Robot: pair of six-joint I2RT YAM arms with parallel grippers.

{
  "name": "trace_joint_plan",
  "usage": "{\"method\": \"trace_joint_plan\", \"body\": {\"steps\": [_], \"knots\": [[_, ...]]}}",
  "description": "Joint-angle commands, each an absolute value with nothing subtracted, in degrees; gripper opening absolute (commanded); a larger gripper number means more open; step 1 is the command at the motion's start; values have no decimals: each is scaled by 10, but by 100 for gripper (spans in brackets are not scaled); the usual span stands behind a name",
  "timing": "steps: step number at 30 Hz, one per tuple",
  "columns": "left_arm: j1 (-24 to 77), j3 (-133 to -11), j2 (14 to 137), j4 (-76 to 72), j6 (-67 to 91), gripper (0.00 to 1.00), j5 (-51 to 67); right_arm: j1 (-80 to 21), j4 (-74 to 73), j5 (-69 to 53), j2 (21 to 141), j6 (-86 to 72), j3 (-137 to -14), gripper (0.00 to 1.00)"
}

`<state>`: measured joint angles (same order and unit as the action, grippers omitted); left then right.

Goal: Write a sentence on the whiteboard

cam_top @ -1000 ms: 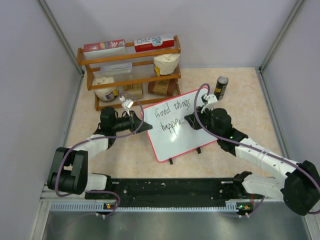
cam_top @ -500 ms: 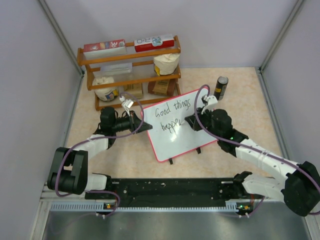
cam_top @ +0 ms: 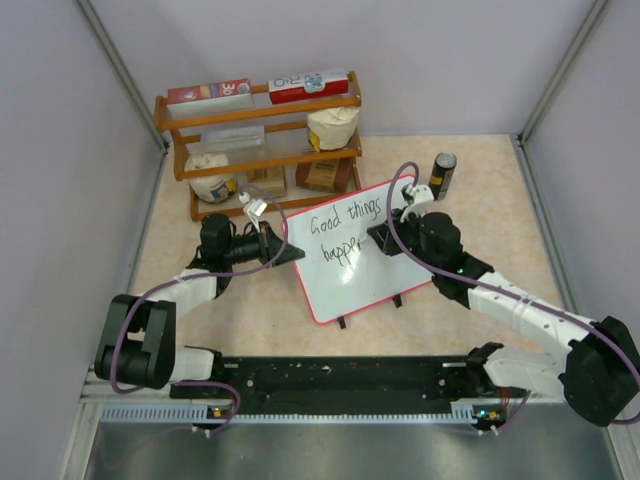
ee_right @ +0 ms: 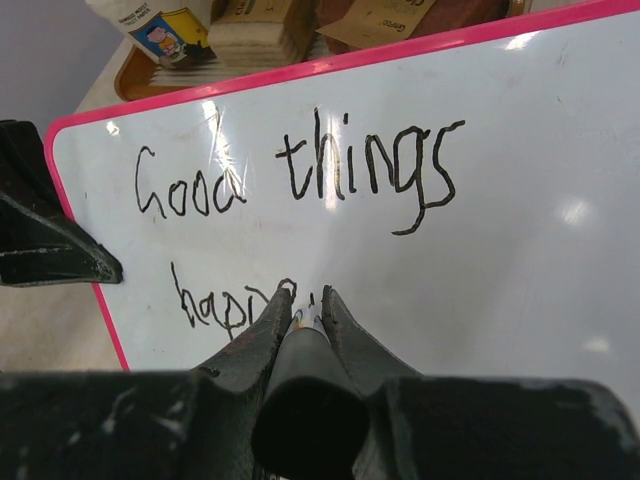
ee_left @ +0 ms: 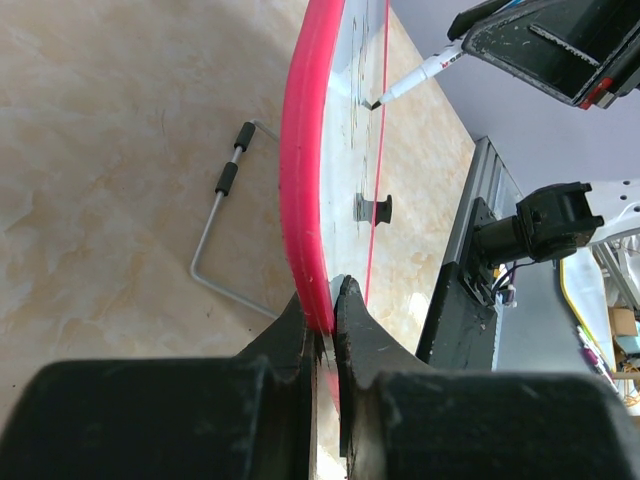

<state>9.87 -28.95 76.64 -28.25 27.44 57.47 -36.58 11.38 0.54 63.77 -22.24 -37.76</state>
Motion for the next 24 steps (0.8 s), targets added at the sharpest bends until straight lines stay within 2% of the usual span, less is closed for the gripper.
{"method": "trace_joint_plan", "body": {"steps": [1,24], "knots": [[119,-258,776,-229,139,0,563,-362,129,41,645,-217,-411,0],[119,-258,777,-229,139,0,563,-359,94,56,616,-200,-373,0]]}}
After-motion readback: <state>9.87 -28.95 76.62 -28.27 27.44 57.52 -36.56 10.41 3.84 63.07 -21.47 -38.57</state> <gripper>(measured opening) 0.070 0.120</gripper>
